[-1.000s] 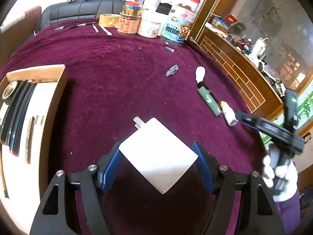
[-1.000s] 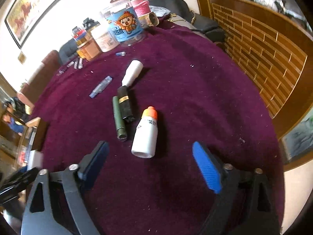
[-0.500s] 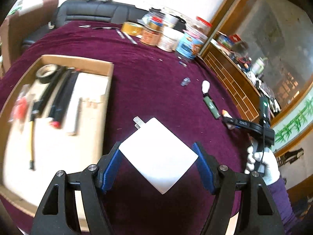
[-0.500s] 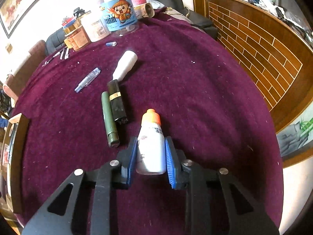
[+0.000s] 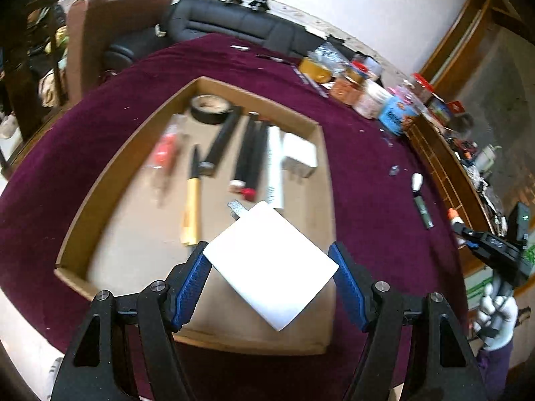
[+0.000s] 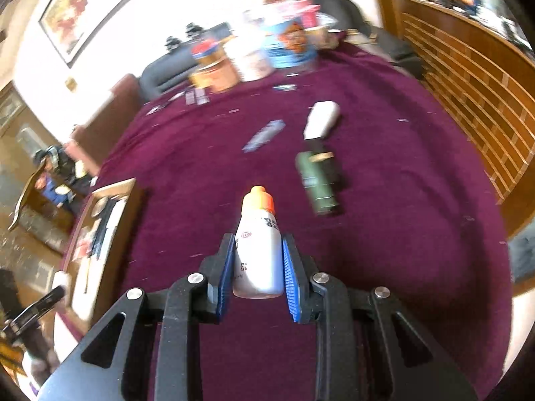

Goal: Organize rigid objects
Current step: 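Carry the charger and bottle over the box with both grippers, then lower the charger and bottle into the box and open both grippers, then withdraw both grippers and move the right gripper to the green and black tubes, then grasp the green tube and black tube together with the right gripper, then grasp the clear blue pen with left while right holds the green and black tubes, then carry the clear pen over the box with left while right lifts the tubes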

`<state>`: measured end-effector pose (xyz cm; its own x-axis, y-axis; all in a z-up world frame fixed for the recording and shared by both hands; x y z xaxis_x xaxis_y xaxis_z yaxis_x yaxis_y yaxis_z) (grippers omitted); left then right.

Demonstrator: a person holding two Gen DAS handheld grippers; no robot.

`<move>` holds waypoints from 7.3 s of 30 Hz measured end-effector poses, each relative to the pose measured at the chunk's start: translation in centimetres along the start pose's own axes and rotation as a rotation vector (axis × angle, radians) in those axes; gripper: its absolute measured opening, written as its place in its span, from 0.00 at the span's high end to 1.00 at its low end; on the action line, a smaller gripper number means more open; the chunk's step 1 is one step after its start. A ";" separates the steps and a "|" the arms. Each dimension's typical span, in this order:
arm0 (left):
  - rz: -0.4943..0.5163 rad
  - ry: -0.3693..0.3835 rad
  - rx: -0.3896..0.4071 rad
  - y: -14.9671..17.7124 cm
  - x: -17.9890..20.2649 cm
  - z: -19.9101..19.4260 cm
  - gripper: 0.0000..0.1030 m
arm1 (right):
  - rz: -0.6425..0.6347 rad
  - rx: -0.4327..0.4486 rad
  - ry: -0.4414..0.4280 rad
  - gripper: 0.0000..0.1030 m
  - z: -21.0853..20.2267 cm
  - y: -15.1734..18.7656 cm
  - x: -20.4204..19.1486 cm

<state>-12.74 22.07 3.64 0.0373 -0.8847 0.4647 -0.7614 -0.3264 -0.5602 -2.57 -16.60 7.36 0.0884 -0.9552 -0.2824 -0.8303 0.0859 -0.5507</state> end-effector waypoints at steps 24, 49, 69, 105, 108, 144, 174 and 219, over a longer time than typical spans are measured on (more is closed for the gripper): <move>0.124 -0.135 -0.090 0.3 -3.7 1.9 0.30 | -0.347 -0.216 -0.276 0.76 6.0 6.4 -23.1; -0.133 0.099 0.092 -1.3 -9.9 -5.0 0.29 | -0.468 -0.284 -0.209 0.61 9.8 8.6 -28.0; 0.128 0.194 -0.003 -0.3 1.0 -3.3 0.23 | -0.145 -0.082 -0.120 0.54 3.7 4.7 -9.7; 0.339 0.268 -0.428 8.2 19.7 8.8 0.24 | -0.022 -0.018 0.278 0.41 8.8 -3.0 5.4; 0.338 0.258 -0.430 7.9 19.9 8.9 0.24 | -0.063 0.021 0.351 0.71 8.4 -2.6 5.4; 0.549 -0.039 -0.286 -8.9 27.4 32.5 0.24 | 0.288 0.057 -0.017 0.73 7.6 -3.0 11.4; 0.708 0.024 -0.210 -5.7 30.4 26.9 0.88 | 0.279 0.066 -0.012 0.73 7.8 -3.1 11.2; -0.013 0.200 0.133 -2.2 -1.5 -3.8 0.88 | 0.190 -0.177 -0.383 0.73 5.0 4.7 -3.2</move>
<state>-13.59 25.37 6.77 -0.0924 -0.8005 0.5922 -0.6695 -0.3903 -0.6320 -4.04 -11.72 1.71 0.0948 -0.7505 -0.6540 -0.9297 0.1682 -0.3277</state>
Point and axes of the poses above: each gripper's, at about its wrist camera, not at the fingertips, and z roughly the way its jaws point, x to its right, y to its underside, the point moved 3 cm from there along z, roughly the way its jaws point, and after that the axes turned 8 degrees about y, right-handed, at the moved point
